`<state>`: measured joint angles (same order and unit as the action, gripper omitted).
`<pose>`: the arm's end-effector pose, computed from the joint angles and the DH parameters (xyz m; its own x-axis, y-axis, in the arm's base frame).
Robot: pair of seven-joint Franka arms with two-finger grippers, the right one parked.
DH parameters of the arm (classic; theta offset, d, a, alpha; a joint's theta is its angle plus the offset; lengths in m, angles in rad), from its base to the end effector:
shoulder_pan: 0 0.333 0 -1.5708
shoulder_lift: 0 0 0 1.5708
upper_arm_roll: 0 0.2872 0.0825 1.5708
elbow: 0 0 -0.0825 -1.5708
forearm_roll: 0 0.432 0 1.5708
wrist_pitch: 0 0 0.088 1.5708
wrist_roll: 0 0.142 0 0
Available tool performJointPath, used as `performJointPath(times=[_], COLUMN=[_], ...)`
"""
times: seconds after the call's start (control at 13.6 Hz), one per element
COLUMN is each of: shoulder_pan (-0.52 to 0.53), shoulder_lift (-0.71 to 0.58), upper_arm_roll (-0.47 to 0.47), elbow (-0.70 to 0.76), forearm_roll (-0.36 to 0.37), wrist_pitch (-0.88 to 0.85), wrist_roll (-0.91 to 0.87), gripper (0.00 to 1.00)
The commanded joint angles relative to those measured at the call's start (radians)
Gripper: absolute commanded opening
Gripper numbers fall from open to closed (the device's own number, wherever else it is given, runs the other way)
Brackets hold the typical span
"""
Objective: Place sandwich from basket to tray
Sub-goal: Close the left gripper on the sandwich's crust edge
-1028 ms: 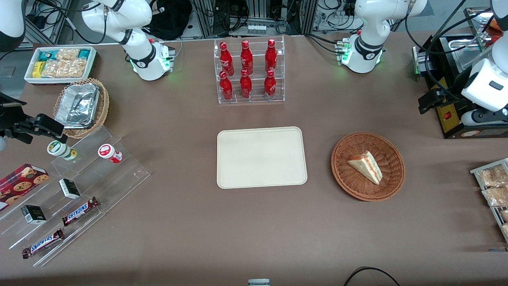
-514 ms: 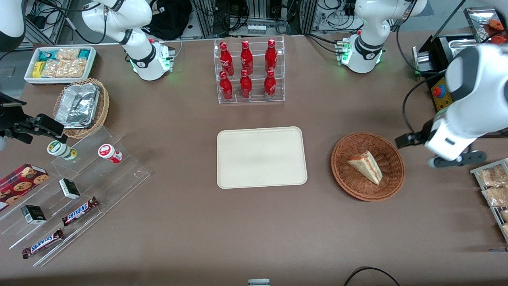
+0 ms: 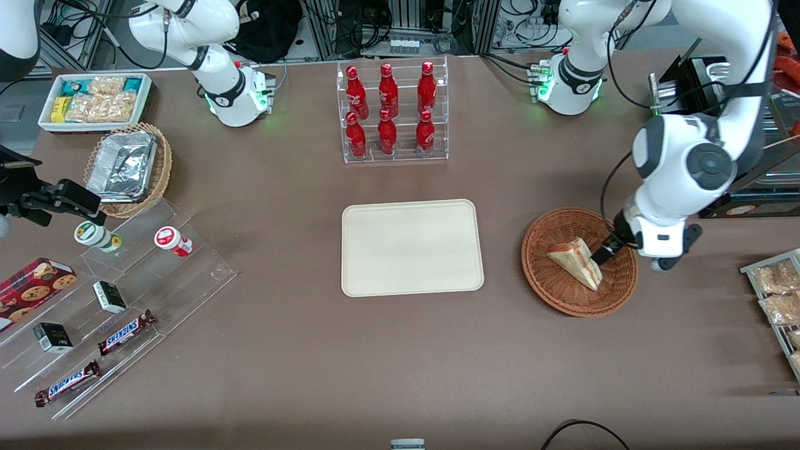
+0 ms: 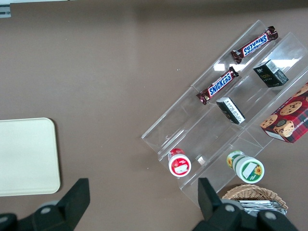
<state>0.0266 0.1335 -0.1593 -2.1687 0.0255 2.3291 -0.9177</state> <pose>0.5834 -0.0779 0.2409 0.7181 0.6958 0.0158 0.6954 -0.7182 0.0241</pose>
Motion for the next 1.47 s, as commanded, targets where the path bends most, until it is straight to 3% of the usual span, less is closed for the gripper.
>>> performJointPath(times=[0.0, 1.1, 1.17, 1.32, 1.39], shoulder_pan=[-0.002, -0.004, -0.004, -0.002, -0.001], shoulder_lift=[-0.009, 0.124, 0.127, 0.129, 0.129], upper_arm_roll=[-0.008, -0.042, -0.043, -0.043, -0.042], elbow=[-0.054, -0.052, -0.052, -0.049, -0.045], forearm_roll=[-0.002, -0.009, -0.009, -0.009, -0.009], wrist_pitch=[0.035, 0.164, 0.164, 0.164, 0.162], wrist_roll=[-0.053, -0.082, -0.082, -0.082, -0.079], gripper=[1.0, 1.0, 0.88, 0.27, 0.12])
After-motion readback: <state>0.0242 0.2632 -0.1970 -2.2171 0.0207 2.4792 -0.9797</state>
